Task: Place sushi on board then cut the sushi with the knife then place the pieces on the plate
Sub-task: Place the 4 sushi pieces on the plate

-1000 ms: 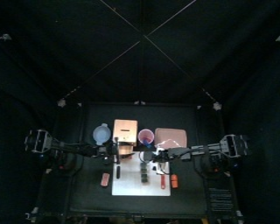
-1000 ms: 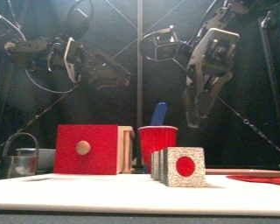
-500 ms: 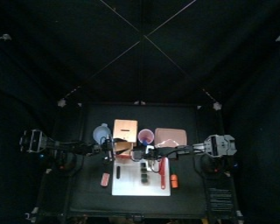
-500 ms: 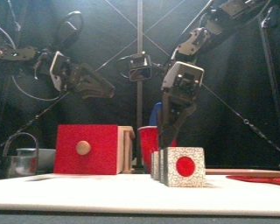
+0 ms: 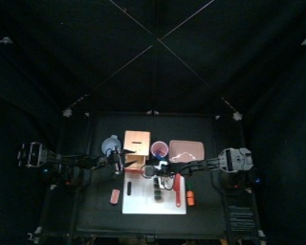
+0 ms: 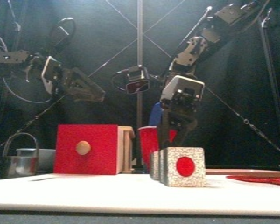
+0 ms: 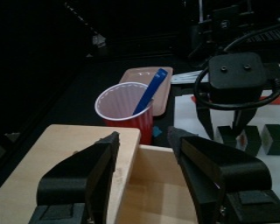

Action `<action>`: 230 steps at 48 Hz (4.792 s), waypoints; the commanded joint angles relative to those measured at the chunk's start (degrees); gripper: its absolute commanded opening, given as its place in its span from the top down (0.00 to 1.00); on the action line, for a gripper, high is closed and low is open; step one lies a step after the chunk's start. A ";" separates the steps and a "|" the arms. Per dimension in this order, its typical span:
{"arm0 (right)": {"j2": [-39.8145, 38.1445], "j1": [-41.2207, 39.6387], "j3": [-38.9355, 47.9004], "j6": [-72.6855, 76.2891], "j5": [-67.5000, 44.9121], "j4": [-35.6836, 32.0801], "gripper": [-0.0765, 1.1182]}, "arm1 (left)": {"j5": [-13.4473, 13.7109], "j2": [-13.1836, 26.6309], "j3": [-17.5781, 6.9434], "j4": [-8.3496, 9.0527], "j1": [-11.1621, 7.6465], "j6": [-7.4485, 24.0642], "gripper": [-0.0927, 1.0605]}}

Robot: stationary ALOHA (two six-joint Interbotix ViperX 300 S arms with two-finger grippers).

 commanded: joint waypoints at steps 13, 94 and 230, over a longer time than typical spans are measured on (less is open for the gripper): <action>-16.87 -0.35 5.19 6.50 9.05 8.35 0.50 | -0.53 -0.44 -0.53 -0.09 1.23 0.18 0.18; -28.56 -10.99 16.44 71.89 6.42 -29.18 0.28 | -0.53 -8.88 3.25 0.09 2.99 0.09 0.19; -14.33 -25.22 17.05 68.82 6.33 -23.38 0.44 | 2.02 -4.83 1.41 1.05 3.25 0.18 0.19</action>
